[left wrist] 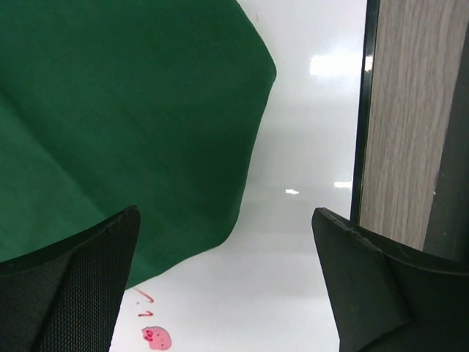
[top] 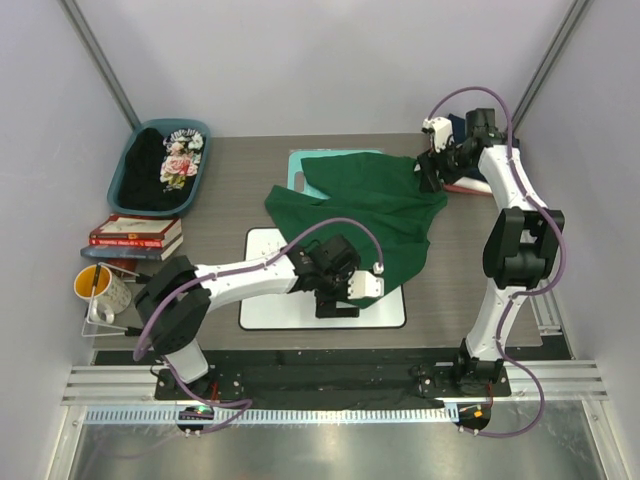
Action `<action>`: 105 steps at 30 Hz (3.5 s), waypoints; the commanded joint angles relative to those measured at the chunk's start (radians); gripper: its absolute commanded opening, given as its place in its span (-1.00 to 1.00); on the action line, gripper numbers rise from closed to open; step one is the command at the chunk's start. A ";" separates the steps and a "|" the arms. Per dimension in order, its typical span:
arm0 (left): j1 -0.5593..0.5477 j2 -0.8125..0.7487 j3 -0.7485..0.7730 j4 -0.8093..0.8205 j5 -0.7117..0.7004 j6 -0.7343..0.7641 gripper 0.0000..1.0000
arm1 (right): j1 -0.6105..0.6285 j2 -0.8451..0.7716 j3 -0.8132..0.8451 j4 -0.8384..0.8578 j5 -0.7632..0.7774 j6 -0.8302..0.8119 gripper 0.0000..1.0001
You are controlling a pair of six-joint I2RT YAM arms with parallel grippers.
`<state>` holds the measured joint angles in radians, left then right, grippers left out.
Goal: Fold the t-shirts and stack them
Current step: Flatten out the tshirt
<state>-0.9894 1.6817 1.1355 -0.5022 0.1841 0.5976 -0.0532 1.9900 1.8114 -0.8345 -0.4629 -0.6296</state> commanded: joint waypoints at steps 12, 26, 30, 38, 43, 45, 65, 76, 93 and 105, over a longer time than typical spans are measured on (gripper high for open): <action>-0.054 0.026 -0.118 0.180 -0.103 -0.010 0.96 | 0.018 -0.278 -0.136 0.052 0.004 -0.004 0.54; -0.054 0.164 -0.007 0.185 -0.137 -0.016 -0.78 | 0.018 -0.303 -0.195 0.072 0.038 -0.016 0.53; -0.052 0.153 0.006 0.127 -0.152 0.014 -1.00 | 0.018 -0.312 -0.222 0.081 0.049 -0.039 0.53; 0.037 0.003 0.061 -0.117 -0.365 0.152 -0.99 | 0.018 -0.323 -0.311 0.086 0.076 -0.108 0.53; 0.129 -0.109 0.023 -0.197 -0.486 0.281 -1.00 | 0.024 -0.324 -0.363 0.051 0.087 -0.211 0.53; 0.173 -0.138 -0.020 -0.158 -0.558 0.361 -0.99 | 0.033 -0.326 -0.376 0.020 0.087 -0.261 0.53; 0.331 0.118 -0.046 0.059 -0.790 0.369 -0.99 | 0.270 -0.392 -0.710 0.026 0.201 -0.570 0.53; 0.333 0.119 -0.034 0.027 -0.758 0.366 -0.99 | 0.271 -0.255 -0.678 0.308 0.260 -0.509 0.51; 0.333 0.153 -0.013 0.004 -0.730 0.315 -0.99 | 0.289 -0.043 -0.458 0.394 0.264 -0.591 0.52; 0.333 0.170 -0.008 0.002 -0.712 0.306 -1.00 | 0.345 0.035 -0.454 0.425 0.273 -0.613 -0.28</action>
<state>-0.6590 1.8378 1.0943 -0.4911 -0.5491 0.9195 0.2623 1.9663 1.3334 -0.4408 -0.1703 -1.2350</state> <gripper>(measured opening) 0.007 0.490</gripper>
